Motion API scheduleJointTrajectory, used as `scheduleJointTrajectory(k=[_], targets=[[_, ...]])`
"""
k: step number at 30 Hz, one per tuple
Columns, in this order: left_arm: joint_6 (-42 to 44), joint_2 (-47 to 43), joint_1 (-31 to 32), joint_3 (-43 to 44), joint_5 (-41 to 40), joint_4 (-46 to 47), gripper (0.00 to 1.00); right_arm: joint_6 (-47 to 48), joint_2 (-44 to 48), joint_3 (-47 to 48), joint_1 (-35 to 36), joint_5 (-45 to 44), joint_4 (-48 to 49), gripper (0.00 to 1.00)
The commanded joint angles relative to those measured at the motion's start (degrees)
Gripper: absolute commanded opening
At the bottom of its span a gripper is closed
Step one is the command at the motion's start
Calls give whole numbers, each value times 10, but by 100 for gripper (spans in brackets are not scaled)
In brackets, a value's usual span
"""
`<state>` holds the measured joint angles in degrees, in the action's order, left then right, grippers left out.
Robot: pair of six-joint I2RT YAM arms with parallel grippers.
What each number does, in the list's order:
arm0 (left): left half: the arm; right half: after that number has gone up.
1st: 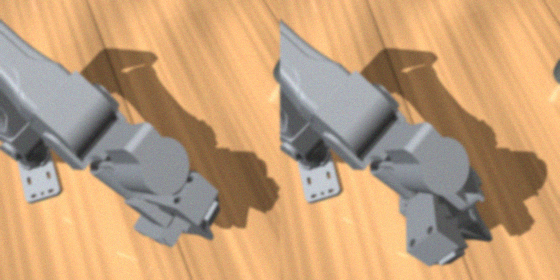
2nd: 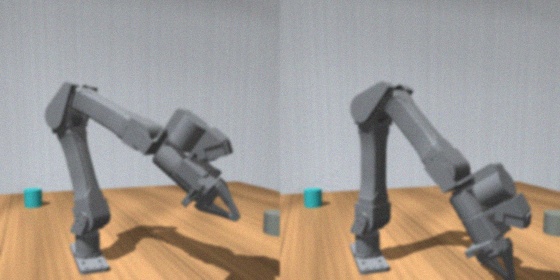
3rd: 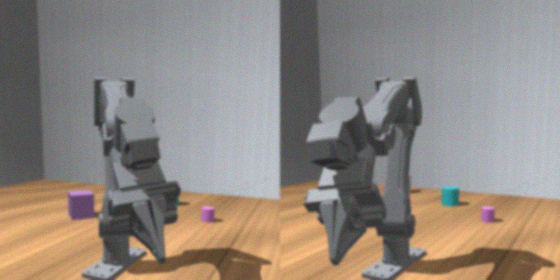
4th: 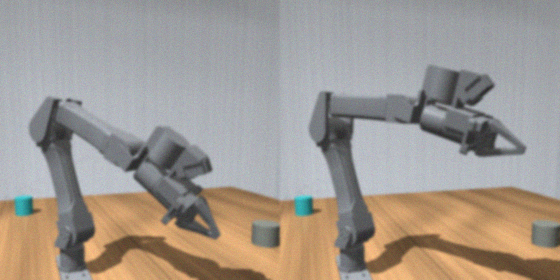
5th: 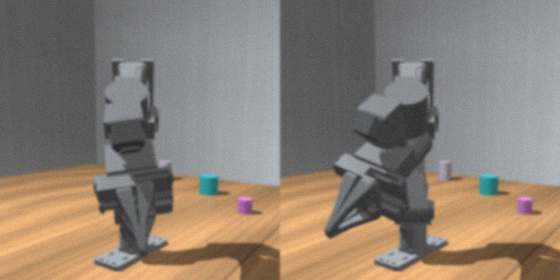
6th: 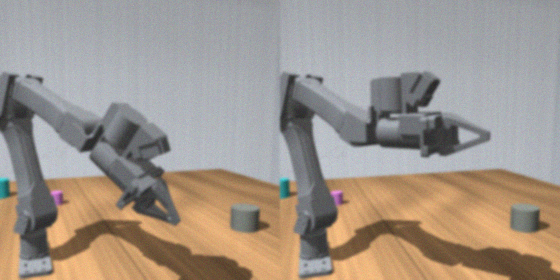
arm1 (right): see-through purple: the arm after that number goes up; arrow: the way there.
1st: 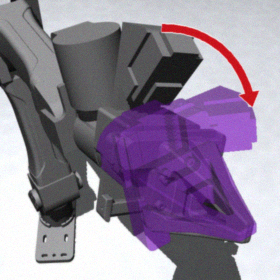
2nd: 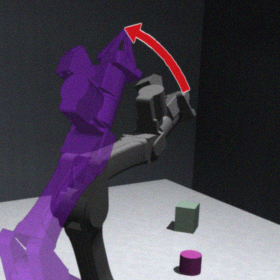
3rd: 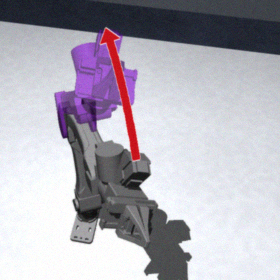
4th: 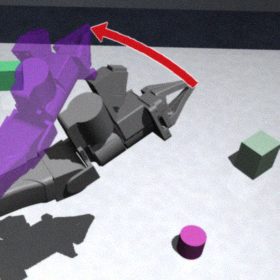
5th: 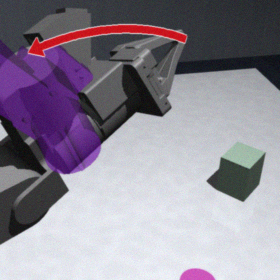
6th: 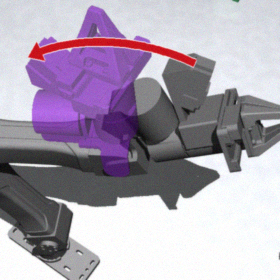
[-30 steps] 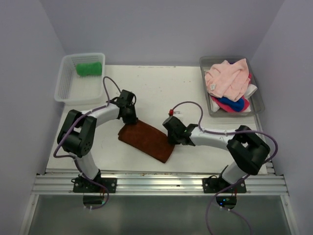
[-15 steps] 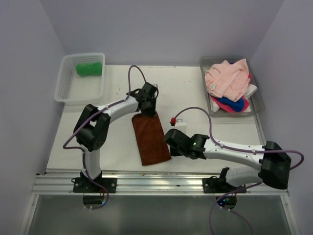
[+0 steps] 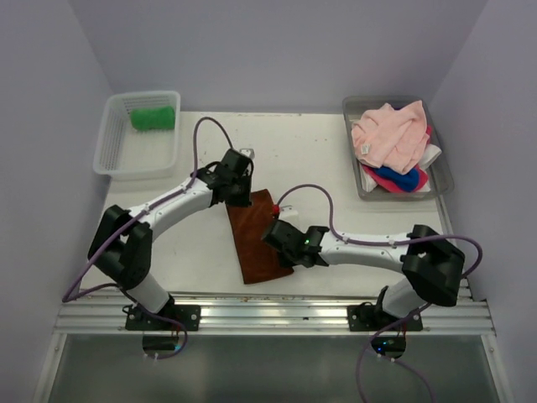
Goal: Roll the towels
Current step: Fold the towel
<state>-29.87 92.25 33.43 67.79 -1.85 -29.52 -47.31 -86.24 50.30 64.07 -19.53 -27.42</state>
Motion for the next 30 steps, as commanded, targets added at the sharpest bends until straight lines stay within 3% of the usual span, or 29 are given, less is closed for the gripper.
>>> scheduleJointTrajectory(k=[1, 9, 17, 23, 27, 30], targets=[[-10, 32, -2, -39, -11, 29, 8, 38, -43, 53, -2, -6, 21, 3], [9, 124, -3, -30, -31, 63, 6, 10, -91, 41, -18, -1, 32, 2], [24, 182, -3, 73, -33, 31, 5, -38, -110, 38, -18, 20, 39, 2], [24, 81, -3, 83, -61, -19, 19, -18, -31, 44, -18, -29, 0, 4], [-11, -24, -3, -5, -46, -23, 25, -16, 32, 18, -18, -37, -19, 9], [-36, -111, -2, -77, -12, -14, 29, -25, 88, -29, -18, -18, -7, 20]])
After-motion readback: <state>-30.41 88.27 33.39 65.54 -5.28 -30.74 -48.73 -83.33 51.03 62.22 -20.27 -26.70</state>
